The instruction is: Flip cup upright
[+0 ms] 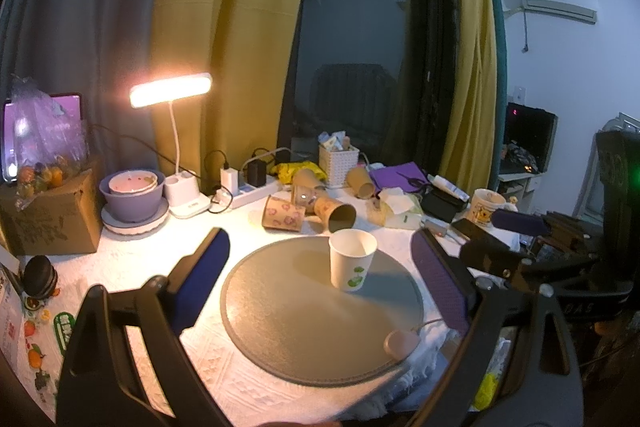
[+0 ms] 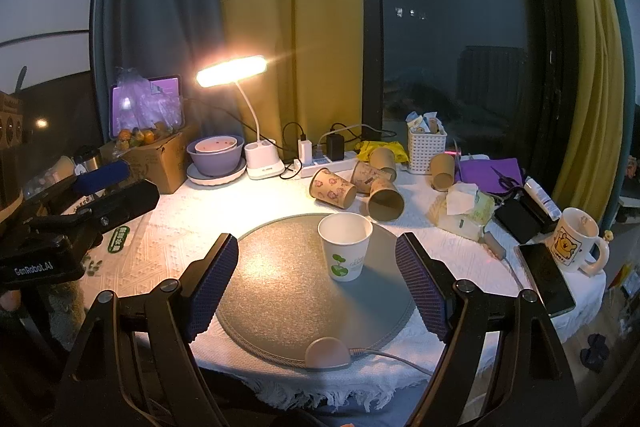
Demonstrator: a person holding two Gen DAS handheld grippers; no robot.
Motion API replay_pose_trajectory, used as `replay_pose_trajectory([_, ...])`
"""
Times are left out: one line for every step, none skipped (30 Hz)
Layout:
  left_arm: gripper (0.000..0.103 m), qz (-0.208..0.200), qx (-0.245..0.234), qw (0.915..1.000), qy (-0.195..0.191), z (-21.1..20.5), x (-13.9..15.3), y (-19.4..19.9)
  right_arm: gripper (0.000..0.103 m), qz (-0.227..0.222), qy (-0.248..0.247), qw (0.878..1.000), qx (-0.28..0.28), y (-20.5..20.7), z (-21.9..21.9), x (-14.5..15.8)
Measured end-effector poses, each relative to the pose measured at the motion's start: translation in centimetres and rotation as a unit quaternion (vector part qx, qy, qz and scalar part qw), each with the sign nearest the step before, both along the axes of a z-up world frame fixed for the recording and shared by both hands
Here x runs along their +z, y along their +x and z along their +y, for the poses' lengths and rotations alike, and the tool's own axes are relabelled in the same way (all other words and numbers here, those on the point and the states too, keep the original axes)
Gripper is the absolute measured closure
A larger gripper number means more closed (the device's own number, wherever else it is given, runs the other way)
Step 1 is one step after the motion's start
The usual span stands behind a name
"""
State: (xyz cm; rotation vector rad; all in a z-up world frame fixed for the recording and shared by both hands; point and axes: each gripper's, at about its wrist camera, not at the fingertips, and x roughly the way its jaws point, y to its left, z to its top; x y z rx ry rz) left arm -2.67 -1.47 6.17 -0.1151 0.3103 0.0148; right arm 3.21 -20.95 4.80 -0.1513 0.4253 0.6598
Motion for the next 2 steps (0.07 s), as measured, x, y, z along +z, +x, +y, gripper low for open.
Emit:
replay_pose_trajectory([0.010, 0.001, -0.003, 1.0000, 0.000, -0.05, -0.08, 0.05, 0.020, 0.000, -0.001, 1.000, 0.002, 0.04, 0.17, -0.03])
replay_pose_trajectory([0.010, 0.003, -0.010, 0.9999, 0.001, -0.08, -0.24, 0.18, 0.020, 0.000, -0.001, 1.000, 0.004, -0.01, 0.24, -0.04])
